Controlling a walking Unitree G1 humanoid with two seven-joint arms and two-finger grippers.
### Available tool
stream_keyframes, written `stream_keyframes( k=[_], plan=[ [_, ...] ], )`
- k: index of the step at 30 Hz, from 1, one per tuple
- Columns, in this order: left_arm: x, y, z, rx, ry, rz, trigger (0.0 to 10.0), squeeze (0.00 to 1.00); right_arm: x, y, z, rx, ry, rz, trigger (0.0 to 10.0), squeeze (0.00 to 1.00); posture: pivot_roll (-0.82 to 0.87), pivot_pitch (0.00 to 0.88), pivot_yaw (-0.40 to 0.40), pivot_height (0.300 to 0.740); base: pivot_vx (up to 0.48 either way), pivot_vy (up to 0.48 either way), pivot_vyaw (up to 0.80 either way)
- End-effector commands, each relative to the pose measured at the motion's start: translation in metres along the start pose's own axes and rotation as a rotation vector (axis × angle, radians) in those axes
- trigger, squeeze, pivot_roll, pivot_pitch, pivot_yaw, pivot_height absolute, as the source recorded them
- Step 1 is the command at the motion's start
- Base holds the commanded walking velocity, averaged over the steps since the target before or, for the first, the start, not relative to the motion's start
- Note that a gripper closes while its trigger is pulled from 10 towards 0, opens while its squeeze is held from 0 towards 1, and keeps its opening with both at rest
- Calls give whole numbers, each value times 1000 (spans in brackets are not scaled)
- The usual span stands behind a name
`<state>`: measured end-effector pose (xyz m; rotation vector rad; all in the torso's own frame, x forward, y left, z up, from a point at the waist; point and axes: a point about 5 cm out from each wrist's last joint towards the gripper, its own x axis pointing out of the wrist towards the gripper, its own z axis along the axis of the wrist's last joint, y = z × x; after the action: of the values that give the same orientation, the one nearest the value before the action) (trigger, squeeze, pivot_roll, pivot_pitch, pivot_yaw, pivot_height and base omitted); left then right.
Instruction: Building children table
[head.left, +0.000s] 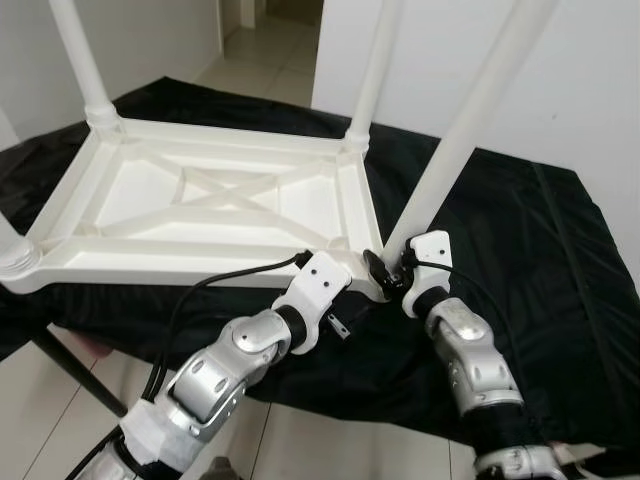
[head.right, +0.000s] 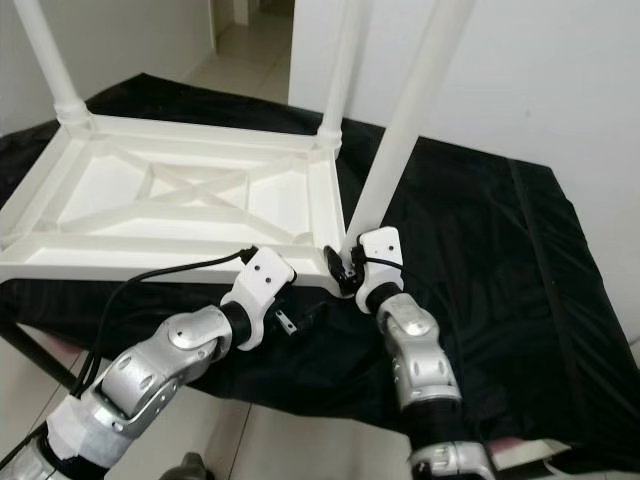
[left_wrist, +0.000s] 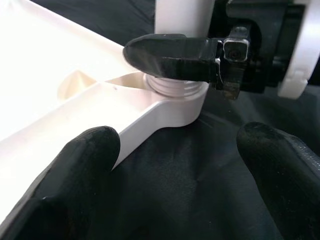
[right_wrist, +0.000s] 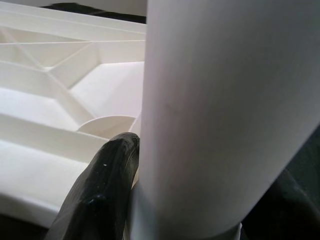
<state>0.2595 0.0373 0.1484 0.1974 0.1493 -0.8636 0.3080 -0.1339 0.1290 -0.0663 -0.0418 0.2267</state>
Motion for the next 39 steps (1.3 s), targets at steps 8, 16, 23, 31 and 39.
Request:
stream_keyframes(
  k=[8, 16, 23, 31, 39],
  plan=[
    [0, -11, 1, 10, 3, -173, 10000, 0, -12, 7, 7, 0, 9, -198, 10000, 0, 135, 24, -90, 740, 0, 0, 0],
    [0, -11, 1, 10, 2, -176, 10000, 0, -14, 7, 9, 31, 20, -205, 10000, 1000, 137, 23, -94, 740, 0, 0, 0],
    [0, -12, 1, 9, 1, -174, 10000, 0, -10, 4, 15, 29, -8, -162, 10000, 1000, 138, 21, -97, 740, 0, 0, 0],
    [1, -10, 2, 12, -3, -167, 10000, 0, 5, -15, 26, -29, -41, 36, 10000, 0, 141, 17, -100, 740, 0, 0, 0],
    [0, -9, 3, 15, -1, -162, 10000, 0, 15, -17, 20, -110, -21, 315, 10000, 0, 149, 18, -103, 740, 0, 0, 0]
  ],
)
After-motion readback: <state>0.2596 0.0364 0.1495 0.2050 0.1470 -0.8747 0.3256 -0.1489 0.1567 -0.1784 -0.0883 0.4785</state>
